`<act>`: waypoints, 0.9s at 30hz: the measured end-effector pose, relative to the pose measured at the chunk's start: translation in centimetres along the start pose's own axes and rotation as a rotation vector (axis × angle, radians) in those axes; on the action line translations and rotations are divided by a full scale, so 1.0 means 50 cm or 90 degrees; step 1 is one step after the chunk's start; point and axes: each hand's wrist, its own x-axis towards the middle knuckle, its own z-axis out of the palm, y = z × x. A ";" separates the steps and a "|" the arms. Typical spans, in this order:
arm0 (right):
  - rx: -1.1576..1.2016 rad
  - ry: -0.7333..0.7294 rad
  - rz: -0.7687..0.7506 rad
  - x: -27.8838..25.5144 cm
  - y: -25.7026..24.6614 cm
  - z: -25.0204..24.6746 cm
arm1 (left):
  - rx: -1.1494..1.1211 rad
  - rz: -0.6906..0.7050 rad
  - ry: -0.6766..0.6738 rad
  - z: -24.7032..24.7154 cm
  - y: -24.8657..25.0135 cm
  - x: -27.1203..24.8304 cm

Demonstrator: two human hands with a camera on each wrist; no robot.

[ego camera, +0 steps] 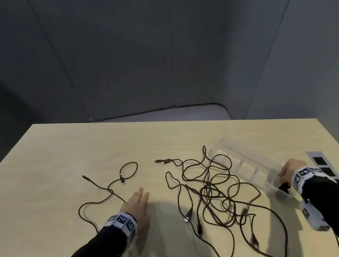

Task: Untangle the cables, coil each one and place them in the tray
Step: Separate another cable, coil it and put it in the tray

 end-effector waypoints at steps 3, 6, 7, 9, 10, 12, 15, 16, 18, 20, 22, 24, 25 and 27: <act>0.045 0.014 0.015 0.012 0.010 0.008 | -0.002 -0.006 0.005 0.004 0.004 0.003; 0.074 0.038 0.019 0.013 0.018 0.010 | -0.009 -0.006 0.016 0.009 0.003 0.004; 0.059 0.045 0.022 0.009 0.017 0.014 | -0.012 -0.003 0.017 0.010 0.002 0.004; 0.022 0.064 0.023 0.007 0.008 0.027 | -0.014 0.000 0.023 0.011 -0.002 0.006; 0.013 0.089 0.027 0.007 0.003 0.036 | -0.014 0.002 0.024 0.012 -0.003 0.006; 0.037 0.142 0.059 0.005 -0.002 0.054 | -0.016 0.001 0.027 0.013 -0.001 0.006; 0.097 0.218 0.093 -0.005 0.000 0.067 | -0.020 0.001 0.032 0.012 -0.001 0.005; 0.104 0.232 0.096 -0.005 0.004 0.071 | -0.020 0.002 0.030 0.012 -0.001 0.004; 0.134 0.255 0.104 -0.009 0.012 0.079 | -0.023 0.003 0.030 0.013 0.000 0.005; 0.177 0.271 0.117 -0.017 0.014 0.089 | -0.026 0.003 0.032 0.012 0.001 0.004; 0.236 0.280 0.137 -0.029 0.013 0.101 | -0.028 0.004 0.034 0.013 0.000 0.005; 0.277 0.262 0.139 -0.043 0.010 0.106 | -0.030 0.006 0.039 0.016 -0.001 0.006; 0.290 0.248 0.138 -0.050 0.009 0.104 | -0.030 0.008 0.040 0.017 -0.002 0.006; 0.289 0.242 0.131 -0.053 0.011 0.103 | -0.033 0.012 0.043 0.020 -0.005 0.006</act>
